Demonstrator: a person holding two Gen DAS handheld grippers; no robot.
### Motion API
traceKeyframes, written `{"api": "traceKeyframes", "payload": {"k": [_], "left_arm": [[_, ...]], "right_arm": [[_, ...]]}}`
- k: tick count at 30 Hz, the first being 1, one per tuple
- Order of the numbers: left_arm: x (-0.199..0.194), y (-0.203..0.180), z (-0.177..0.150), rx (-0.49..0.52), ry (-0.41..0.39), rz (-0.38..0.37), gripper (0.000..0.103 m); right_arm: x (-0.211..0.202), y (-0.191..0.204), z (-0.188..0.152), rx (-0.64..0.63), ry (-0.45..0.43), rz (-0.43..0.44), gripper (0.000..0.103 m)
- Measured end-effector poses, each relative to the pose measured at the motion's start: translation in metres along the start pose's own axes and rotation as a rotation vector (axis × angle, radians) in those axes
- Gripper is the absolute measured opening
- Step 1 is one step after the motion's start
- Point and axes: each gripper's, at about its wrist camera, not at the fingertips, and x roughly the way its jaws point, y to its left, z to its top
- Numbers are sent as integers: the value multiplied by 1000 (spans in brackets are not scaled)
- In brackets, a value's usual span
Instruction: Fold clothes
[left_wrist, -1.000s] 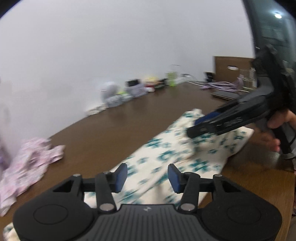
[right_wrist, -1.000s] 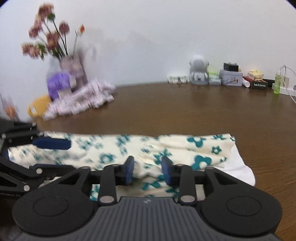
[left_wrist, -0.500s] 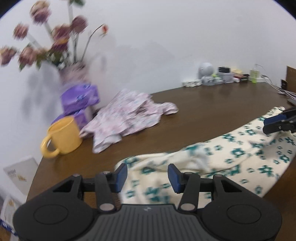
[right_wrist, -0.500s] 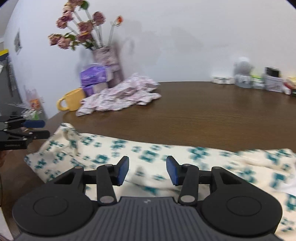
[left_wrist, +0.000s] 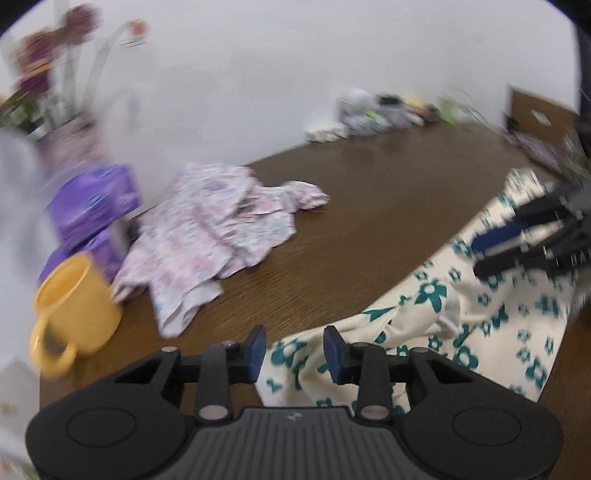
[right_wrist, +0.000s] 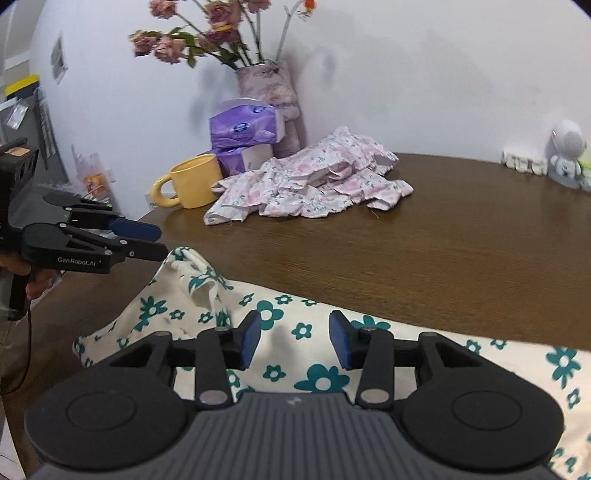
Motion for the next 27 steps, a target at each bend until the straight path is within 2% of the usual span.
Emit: {"api": "traceKeyframes", "payload": {"k": [8, 11, 13, 15, 23, 27], "left_arm": [[27, -15, 11, 360, 73, -182, 32], [34, -22, 10, 455, 105, -228, 25], [35, -28, 7, 507, 111, -213, 7], [30, -33, 3, 555, 85, -178, 4], [-5, -47, -28, 624, -74, -17, 3], [-6, -47, -37, 614, -62, 5, 6]], "right_arm": [[-7, -21, -15, 119, -20, -73, 42], [-10, -31, -20, 165, -26, -102, 42], [-10, -36, -22, 190, -28, -114, 42], [-10, -38, -24, 195, -28, -122, 42], [-11, -43, -31, 201, -27, -148, 42], [-13, -41, -33, 195, -30, -150, 42]]}}
